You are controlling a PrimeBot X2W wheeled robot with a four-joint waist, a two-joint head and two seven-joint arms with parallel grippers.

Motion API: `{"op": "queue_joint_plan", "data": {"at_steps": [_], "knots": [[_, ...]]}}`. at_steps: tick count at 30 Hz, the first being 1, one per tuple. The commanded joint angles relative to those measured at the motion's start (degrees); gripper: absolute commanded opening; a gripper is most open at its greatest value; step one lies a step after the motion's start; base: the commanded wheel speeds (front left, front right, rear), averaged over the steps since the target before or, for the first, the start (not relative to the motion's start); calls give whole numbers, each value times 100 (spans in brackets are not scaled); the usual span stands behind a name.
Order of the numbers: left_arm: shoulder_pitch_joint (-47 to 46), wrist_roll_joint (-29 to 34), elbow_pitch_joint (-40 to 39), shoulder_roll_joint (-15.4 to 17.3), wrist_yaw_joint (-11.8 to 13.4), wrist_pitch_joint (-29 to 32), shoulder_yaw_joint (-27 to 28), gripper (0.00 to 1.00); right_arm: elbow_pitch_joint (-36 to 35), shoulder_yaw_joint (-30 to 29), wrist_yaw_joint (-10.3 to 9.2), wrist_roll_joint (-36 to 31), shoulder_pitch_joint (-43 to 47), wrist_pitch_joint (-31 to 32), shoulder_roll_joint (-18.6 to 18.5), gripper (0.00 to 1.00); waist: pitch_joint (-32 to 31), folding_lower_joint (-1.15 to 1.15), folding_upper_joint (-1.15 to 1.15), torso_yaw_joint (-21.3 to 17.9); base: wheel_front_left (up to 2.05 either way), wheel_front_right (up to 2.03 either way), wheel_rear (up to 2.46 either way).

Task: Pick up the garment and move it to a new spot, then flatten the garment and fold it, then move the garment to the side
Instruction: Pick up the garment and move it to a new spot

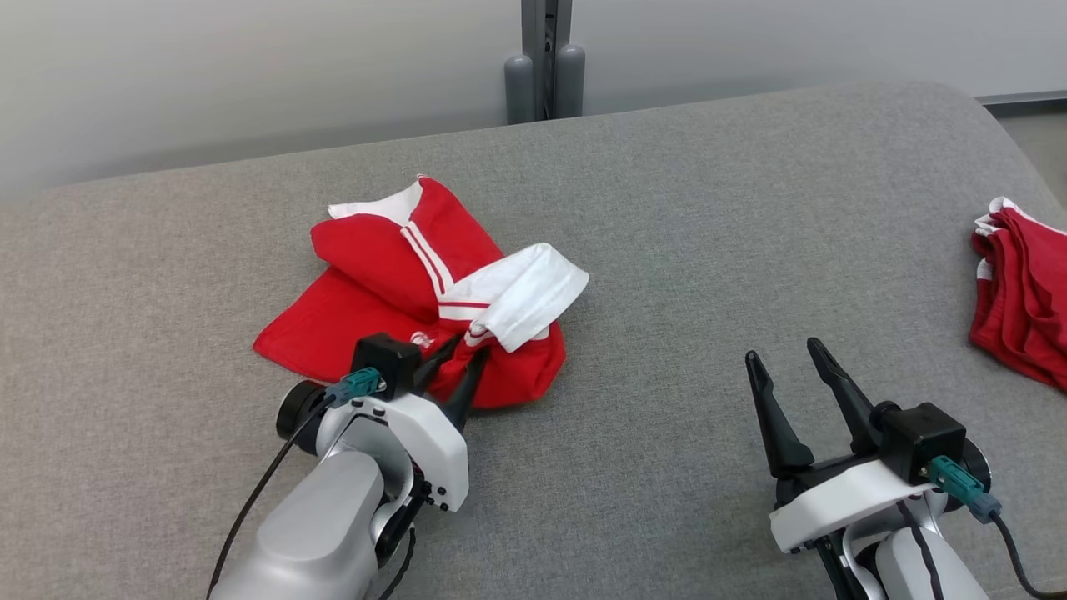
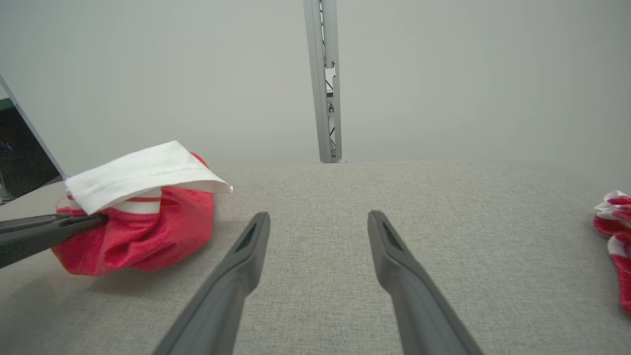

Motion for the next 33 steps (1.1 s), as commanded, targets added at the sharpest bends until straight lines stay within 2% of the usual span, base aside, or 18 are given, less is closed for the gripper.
{"op": "queue_joint_plan", "data": {"at_steps": [1, 6, 14, 15, 20, 25, 33], "knots": [[128, -32, -4, 22, 87, -38, 123, 100, 17, -20, 0, 42, 50, 3, -28, 100, -43, 0, 0, 37, 0, 0, 0], [702, 164, -650, 210, 388, -45, 747, 100, 18, -39, 0, 65, 107, 3, -27, 100, -141, 0, 0, 112, 0, 0, 0], [1891, 1006, -1967, 573, 874, -40, 1944, 100, 54, -94, 0, 39, 208, 3, -27, 100, -286, 0, 0, 206, 0, 0, 0], [1891, 1006, -1967, 573, 874, -40, 1944, 100, 54, -94, 0, 39, 208, 3, -27, 100, -286, 0, 0, 206, 0, 0, 0], [2584, 1473, -2573, 612, 982, -41, 2705, 100, 125, -139, 0, -16, 278, 3, -27, 100, -426, 0, 0, 276, 0, 0, 0], [3075, 1815, -2876, 498, 1025, -42, 3370, 100, 182, -175, 0, -32, 375, 3, -27, 100, -536, 0, 0, 375, 0, 0, 0], [3793, 2444, -3481, 242, 929, -41, 4287, 100, 294, -119, 0, -41, 536, 3, -28, 100, -710, 0, 0, 511, 0, 0, 0]]}}
